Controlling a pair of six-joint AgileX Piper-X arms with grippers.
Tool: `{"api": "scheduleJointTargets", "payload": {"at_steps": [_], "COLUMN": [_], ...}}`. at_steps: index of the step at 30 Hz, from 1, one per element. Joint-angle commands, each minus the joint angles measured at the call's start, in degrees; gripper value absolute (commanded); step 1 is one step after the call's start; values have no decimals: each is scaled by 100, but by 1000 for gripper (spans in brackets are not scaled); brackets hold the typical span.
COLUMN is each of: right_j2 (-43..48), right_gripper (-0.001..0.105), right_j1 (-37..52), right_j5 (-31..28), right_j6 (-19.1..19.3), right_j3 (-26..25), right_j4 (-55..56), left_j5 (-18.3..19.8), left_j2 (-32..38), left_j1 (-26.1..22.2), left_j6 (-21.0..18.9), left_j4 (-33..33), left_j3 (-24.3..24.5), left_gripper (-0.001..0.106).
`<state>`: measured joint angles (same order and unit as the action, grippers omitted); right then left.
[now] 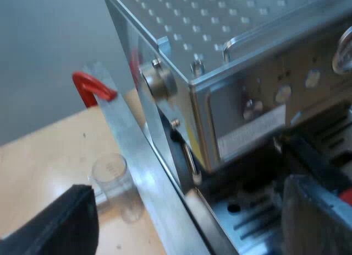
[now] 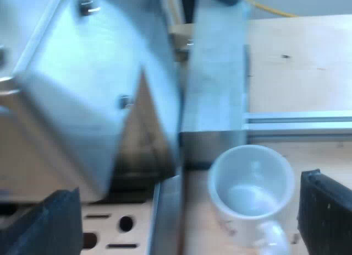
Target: Put the handle in the coffee machine
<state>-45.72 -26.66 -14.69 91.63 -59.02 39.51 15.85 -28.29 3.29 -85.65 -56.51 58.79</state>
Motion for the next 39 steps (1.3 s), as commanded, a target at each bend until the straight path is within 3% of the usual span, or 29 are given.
{"api": "scheduleJointTargets", "payload": {"at_steps": [1, 9, 15, 23, 35, 38, 39], "right_j2": [357, 980, 1462, 2254, 3489, 3945, 4060], "right_gripper": [81, 81, 81, 81, 81, 81, 81], "right_j1": [643, 1738, 2136, 2135, 2135, 2135, 2135], "right_j5": [212, 518, 591, 591, 591, 591, 591], "right_j6": [228, 646, 888, 1021, 1021, 1038, 1065], "right_j3": [-71, -71, -71, -71, -71, -24, -4], "right_j4": [170, 940, 1489, 1983, 2519, 2775, 2795], "left_j5": [23, -64, -107, -107, -64, -64, -64], "left_j2": [19, -113, 202, 801, 1942, 1978, 2256], "left_j1": [2, 2, 2, 2, 2, 2, 2], "left_j6": [-256, -711, -708, -687, -530, -530, -513], "left_j4": [376, 369, 335, -288, -289, -289, -289], "left_j3": [23, 23, 23, -105, -1220, -1265, -1609], "left_gripper": [70, 70, 70, 70, 70, 70, 70]}}
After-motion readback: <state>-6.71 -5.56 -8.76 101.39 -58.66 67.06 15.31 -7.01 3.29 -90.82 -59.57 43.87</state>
